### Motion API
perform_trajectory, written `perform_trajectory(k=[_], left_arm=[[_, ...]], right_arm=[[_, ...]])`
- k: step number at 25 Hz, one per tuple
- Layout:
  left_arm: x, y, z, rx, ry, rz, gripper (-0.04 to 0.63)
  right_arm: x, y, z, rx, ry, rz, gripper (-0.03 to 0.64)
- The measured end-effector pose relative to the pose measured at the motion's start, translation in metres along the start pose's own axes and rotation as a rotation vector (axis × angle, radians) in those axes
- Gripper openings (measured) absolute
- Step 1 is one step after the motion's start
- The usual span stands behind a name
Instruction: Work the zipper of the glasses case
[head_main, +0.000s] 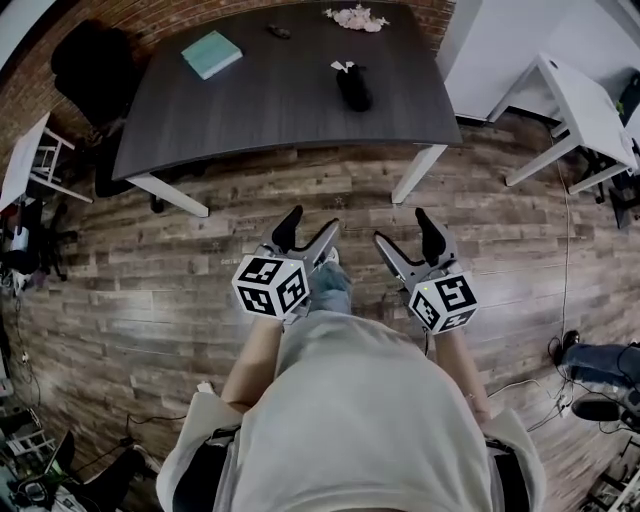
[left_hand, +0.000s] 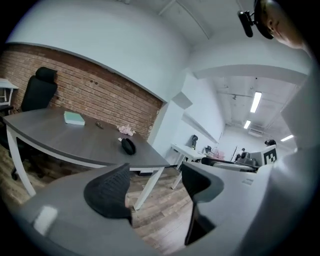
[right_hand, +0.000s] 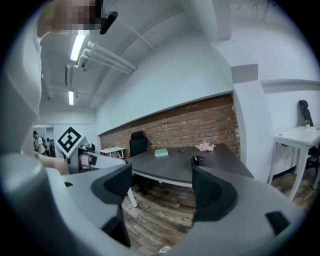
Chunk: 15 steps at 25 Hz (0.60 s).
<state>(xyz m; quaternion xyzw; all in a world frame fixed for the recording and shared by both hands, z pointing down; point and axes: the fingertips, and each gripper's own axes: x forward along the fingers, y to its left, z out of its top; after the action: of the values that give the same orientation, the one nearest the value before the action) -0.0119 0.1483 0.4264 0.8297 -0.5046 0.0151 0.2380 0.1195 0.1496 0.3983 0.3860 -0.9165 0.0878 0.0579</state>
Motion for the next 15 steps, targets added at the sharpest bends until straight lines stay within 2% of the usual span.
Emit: perform_trajectory(k=[3, 8, 15], left_arm=[[0.029, 0.025, 0.027, -0.021, -0.006, -0.019, 0.314], [0.078, 0.067, 0.068, 0.012, 0.016, -0.053, 0.314], [0.128, 0.127, 0.113, 0.015, 0.015, -0.066, 0.314]], right_arm=[[0.040, -0.020, 0.016, -0.016, 0.013, -0.005, 0.357], [0.108, -0.053, 0.041, -0.030, 0.026, -0.031, 0.357], [0.192, -0.087, 0.045, -0.045, 0.082, -0.072, 0.357]])
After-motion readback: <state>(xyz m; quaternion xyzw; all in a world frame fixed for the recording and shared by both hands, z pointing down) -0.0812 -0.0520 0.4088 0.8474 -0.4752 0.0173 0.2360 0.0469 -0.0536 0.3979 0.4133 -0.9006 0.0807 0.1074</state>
